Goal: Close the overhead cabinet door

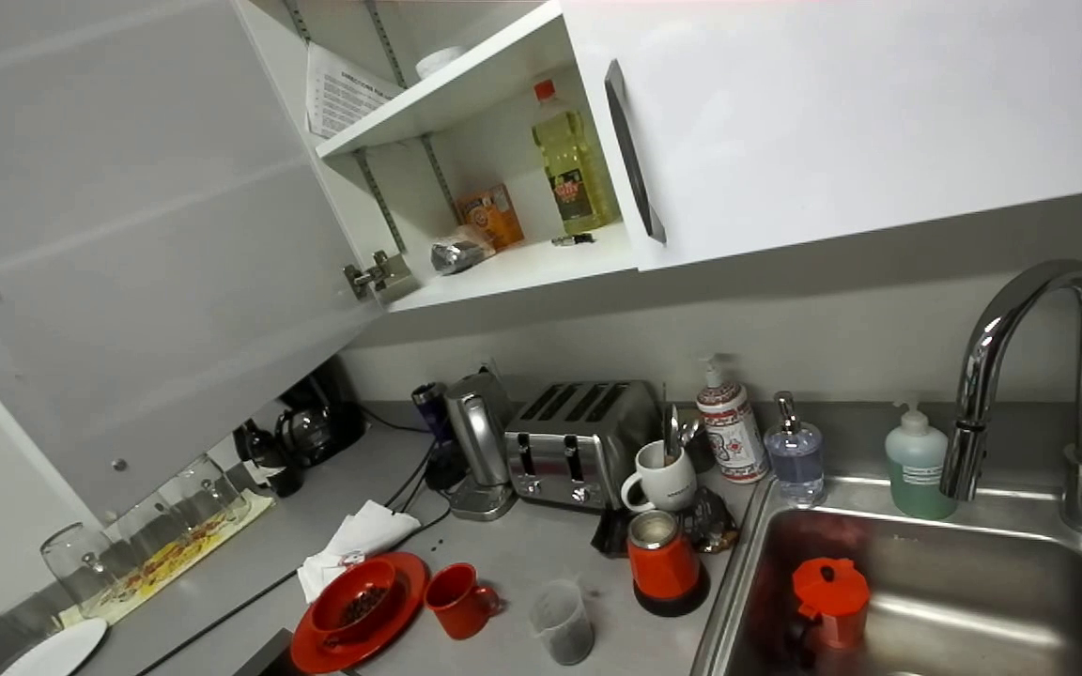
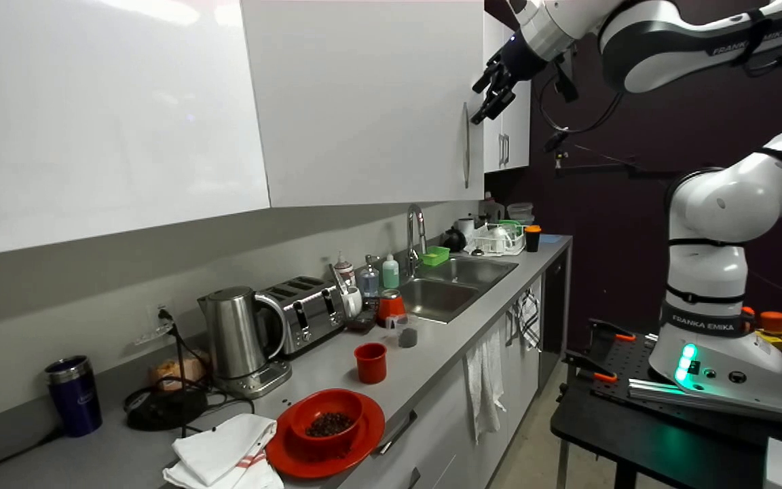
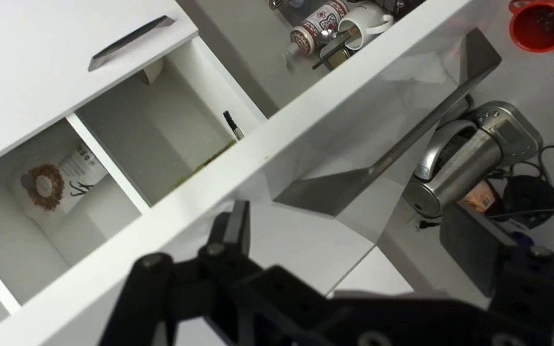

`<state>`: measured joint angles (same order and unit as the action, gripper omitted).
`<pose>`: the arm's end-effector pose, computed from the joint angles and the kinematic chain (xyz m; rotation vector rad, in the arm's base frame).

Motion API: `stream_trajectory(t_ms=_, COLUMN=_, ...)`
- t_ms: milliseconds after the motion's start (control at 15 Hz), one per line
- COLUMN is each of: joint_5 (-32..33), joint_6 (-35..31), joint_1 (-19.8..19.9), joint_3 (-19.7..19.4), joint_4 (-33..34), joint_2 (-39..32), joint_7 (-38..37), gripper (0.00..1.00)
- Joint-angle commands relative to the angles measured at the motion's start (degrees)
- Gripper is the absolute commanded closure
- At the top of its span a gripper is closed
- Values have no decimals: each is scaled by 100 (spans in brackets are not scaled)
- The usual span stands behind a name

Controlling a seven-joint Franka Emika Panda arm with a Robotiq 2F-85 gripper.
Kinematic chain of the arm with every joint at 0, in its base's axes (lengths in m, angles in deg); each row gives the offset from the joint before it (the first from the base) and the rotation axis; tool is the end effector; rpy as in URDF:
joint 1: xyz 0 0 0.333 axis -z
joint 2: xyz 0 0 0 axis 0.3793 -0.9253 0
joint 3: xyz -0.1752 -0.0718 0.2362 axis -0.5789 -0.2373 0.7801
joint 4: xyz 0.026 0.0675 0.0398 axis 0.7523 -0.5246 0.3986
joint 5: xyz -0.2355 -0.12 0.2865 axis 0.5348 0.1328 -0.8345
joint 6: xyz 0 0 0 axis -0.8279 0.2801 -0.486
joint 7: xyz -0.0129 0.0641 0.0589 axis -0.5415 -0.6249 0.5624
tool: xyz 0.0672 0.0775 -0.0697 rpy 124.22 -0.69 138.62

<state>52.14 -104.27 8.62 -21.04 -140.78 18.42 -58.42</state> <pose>0.2755 0.1928 0.6099 2.0987 0.8248 1.1406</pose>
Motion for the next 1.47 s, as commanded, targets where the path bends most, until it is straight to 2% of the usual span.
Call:
stream_trajectory(t_ms=0, joint_5=-243, joint_6=-366, joint_1=210, joint_3=-429, joint_4=-291, joint_2=319, joint_7=-18, gripper=0)
stream_trajectory(t_ms=333, joint_5=-553, joint_6=-1061, joint_1=633, joint_3=-1368, joint_4=-597, joint_2=379, joint_7=275, gripper=0)
stream_trajectory(t_ms=667, joint_5=-1078, joint_6=-1955, joint_1=1060, joint_3=-2168, joint_4=-748, joint_2=8, joint_7=925, gripper=0)
stream_trajectory(t_ms=1067, joint_5=-1636, joint_6=-2681, joint_1=963, joint_3=-2407, joint_4=-1047, joint_2=-89, joint_7=1521, gripper=0)
stream_trajectory(t_ms=1267, joint_5=-1924, joint_6=-3056, joint_1=963, joint_3=-2345, joint_4=-1339, joint_2=137, joint_7=1410, gripper=0)
stream_trajectory(t_ms=1333, joint_5=-1647, joint_6=-3009, joint_1=808, joint_3=-2476, joint_4=-1113, joint_2=70, joint_7=1076, gripper=0)
stream_trajectory(t_ms=1400, joint_5=-1674, joint_6=-2963, joint_1=772, joint_3=-2493, joint_4=-1142, joint_2=249, joint_7=1026, gripper=0)
